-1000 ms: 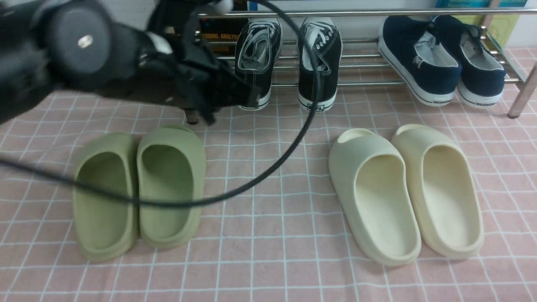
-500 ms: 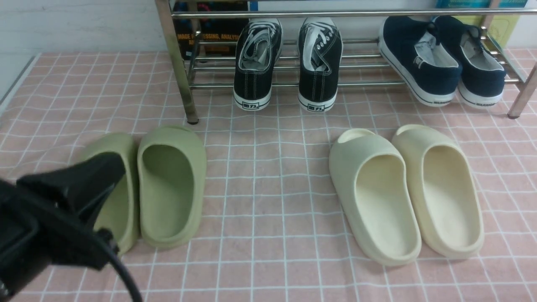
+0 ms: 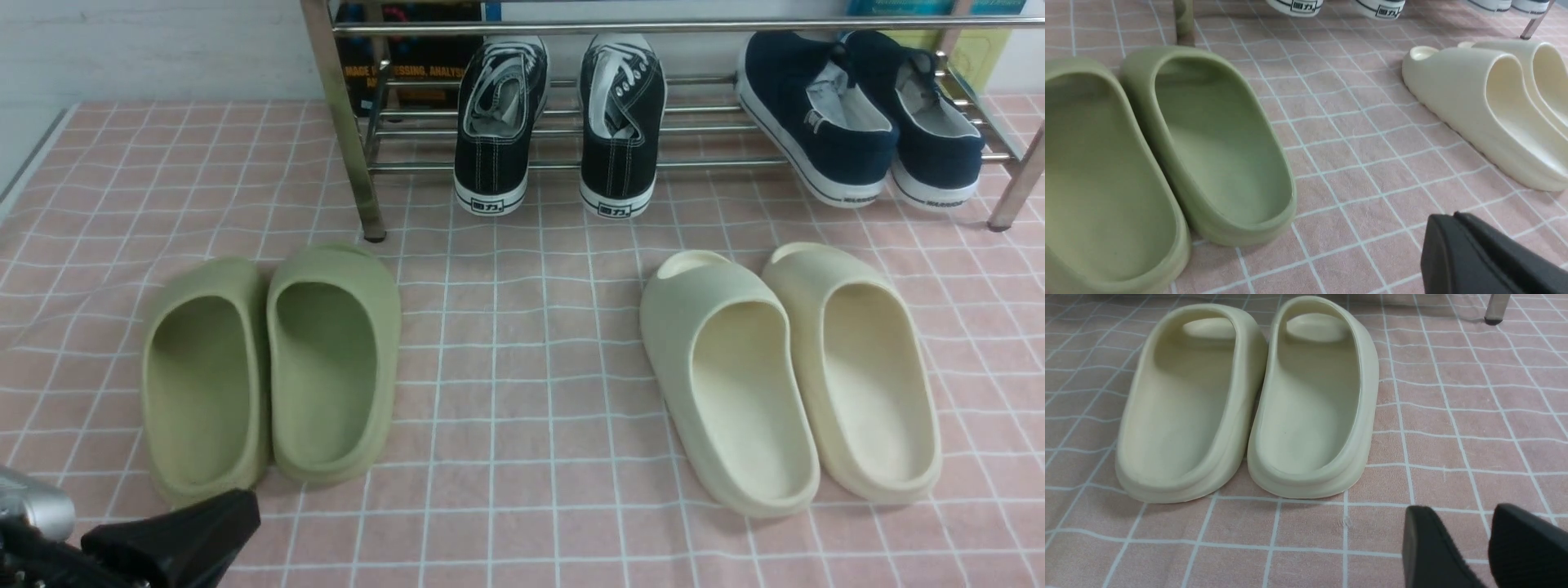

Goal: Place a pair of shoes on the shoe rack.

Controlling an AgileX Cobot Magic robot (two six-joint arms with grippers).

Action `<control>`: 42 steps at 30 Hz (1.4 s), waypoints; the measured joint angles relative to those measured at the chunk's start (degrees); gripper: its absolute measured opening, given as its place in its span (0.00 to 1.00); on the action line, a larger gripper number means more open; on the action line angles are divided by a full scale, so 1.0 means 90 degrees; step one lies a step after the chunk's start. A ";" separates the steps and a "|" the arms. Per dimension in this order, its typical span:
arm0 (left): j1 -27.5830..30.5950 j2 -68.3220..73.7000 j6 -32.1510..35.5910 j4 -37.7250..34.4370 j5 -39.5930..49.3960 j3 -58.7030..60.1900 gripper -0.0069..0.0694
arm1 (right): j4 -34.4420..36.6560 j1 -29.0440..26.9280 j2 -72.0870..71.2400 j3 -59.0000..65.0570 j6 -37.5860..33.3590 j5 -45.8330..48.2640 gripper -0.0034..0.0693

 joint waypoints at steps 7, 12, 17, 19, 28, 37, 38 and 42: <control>0.0000 -0.0063 0.0255 0.0251 -0.0194 0.0060 0.11 | 0.0000 0.0000 0.0000 0.0000 0.0000 0.0000 0.38; 0.0014 -0.0485 0.0507 0.0485 -0.0985 0.0409 0.11 | 0.0000 0.0000 0.0000 0.0000 0.0000 0.0000 0.38; 0.0547 -0.1180 0.0540 0.0804 -0.1410 0.0880 0.12 | 0.0000 0.0000 0.0000 0.0000 0.0000 0.0000 0.38; 0.1091 -0.1541 0.0390 0.1055 -0.1415 0.1049 0.12 | 0.0000 0.0000 0.0000 0.0000 0.0006 0.0000 0.38; 0.3245 -0.2787 -0.0646 0.2035 0.0490 0.1084 0.12 | 0.0000 0.0000 0.0000 0.0000 0.0006 0.0000 0.38; 0.3015 -0.2794 -0.0806 0.2177 0.1844 0.1058 0.12 | 0.0000 0.0000 0.0000 0.0000 0.0006 0.0000 0.38; 0.2922 -0.2794 -0.0864 0.2177 0.1844 0.1058 0.12 | 0.0000 0.0000 0.0000 0.0000 0.0006 0.0000 0.38; 0.2864 -0.2794 -0.0880 0.2196 0.1851 0.1053 0.12 | 0.0000 0.0000 0.0000 0.0000 0.0006 0.0000 0.38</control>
